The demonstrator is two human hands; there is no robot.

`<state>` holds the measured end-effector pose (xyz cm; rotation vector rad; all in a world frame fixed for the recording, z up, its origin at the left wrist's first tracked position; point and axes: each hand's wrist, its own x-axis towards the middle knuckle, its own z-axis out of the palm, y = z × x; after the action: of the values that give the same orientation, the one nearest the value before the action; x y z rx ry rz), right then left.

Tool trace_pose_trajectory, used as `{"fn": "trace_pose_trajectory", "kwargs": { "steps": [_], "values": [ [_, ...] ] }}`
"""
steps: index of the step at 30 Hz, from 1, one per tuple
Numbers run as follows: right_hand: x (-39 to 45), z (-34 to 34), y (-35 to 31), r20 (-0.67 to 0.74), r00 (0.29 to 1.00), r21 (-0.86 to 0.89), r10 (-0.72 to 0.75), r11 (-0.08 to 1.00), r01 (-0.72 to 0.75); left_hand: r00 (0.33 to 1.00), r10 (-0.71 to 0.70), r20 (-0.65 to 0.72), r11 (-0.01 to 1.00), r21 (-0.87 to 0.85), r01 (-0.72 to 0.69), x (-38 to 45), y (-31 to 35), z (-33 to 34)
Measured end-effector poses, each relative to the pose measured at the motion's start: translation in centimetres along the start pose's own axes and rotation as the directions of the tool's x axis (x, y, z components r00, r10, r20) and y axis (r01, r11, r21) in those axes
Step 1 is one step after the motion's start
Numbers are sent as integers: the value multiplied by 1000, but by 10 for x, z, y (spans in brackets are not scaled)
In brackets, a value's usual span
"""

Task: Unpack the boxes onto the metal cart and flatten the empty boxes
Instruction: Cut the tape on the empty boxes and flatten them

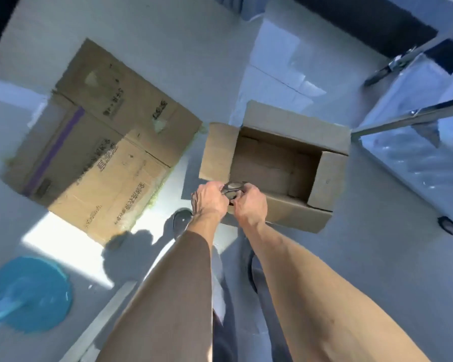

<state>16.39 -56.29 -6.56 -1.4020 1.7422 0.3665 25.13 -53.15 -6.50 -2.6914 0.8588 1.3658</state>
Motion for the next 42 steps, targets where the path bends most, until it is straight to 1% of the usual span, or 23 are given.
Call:
{"fn": "trace_pose_trajectory", "kwargs": {
  "steps": [3, 6, 8, 10, 12, 14, 15, 16, 19, 21, 23, 24, 26, 28, 30, 31, 33, 34, 35, 36, 38, 40, 42],
  "values": [
    [20, -9, 13, -101, 972, 153, 210, 969, -194, 998, 48, 48, 998, -41, -46, 13, 28, 11],
    [34, -15, 31, -119, 899, 274, 421, 884, -378, 987, 123, 106, 992, -28, -120, 26, 50, 23],
    [39, -12, 39, -98, 868, 328, 487, 839, -434, 973, 178, 149, 977, 92, -193, 31, 60, 29],
    [40, -8, 44, -83, 855, 340, 512, 821, -459, 972, 212, 100, 953, 197, -229, 35, 61, 35],
    [41, 0, 48, -64, 847, 359, 528, 804, -474, 988, 152, 39, 961, 228, -157, 40, 55, 39],
    [41, 11, 49, -37, 834, 386, 551, 777, -497, 998, 7, 62, 977, 210, -20, 48, 44, 41],
    [43, 16, 50, -37, 812, 413, 583, 749, -519, 994, -47, 100, 977, 214, 24, 50, 40, 44],
    [44, 20, 52, -40, 795, 441, 606, 725, -530, 986, -68, 154, 975, 218, 33, 52, 36, 48],
    [45, 32, 52, 36, 765, 556, 643, 624, -550, 936, -135, 326, 980, 182, 78, 49, 23, 54],
    [43, 33, 54, 77, 741, 616, 667, 553, -562, 886, -174, 430, 985, 95, 147, 46, 18, 61],
    [38, 30, 53, 90, 731, 654, 676, 514, -555, 829, -180, 530, 973, -28, 229, 39, 24, 62],
    [36, 28, 51, 104, 745, 661, 659, 514, -547, 818, -167, 551, 968, -64, 241, 37, 28, 61],
    [31, 26, 48, 121, 798, 646, 591, 564, -515, 840, -157, 520, 963, -109, 248, 37, 34, 63],
    [29, 26, 48, 134, 851, 614, 508, 632, -473, 895, -169, 413, 956, -151, 250, 41, 35, 66],
    [26, 22, 45, 146, 881, 531, 449, 716, -453, 927, -194, 321, 958, -139, 249, 40, 40, 63],
    [24, 21, 45, 112, 894, 445, 434, 783, -436, 939, -191, 286, 966, -114, 231, 38, 41, 61],
    [19, 20, 45, -72, 931, 242, 358, 912, -332, 965, -127, 229, 990, -30, 138, 33, 44, 56],
    [17, 20, 45, -181, 947, 163, 264, 958, -236, 975, -86, 206, 996, 1, 87, 31, 44, 53],
    [16, 20, 45, -246, 957, 99, 155, 986, -134, 980, -46, 194, 999, 18, 43, 29, 44, 52],
    [16, 22, 47, -266, 963, 50, 54, 998, -42, 983, -13, 185, 1000, 19, 10, 29, 42, 51],
    [18, 24, 53, -200, 979, 16, -40, 999, 44, 982, 51, 184, 998, 34, -58, 28, 37, 50],
    [21, 22, 59, -71, 997, 8, -25, 1000, 26, 958, 134, 253, 984, 79, -159, 27, 30, 52],
    [21, 22, 65, 14, 999, -43, 42, 998, -41, 938, 181, 295, 971, 97, -218, 24, 24, 57]
  ]
}}
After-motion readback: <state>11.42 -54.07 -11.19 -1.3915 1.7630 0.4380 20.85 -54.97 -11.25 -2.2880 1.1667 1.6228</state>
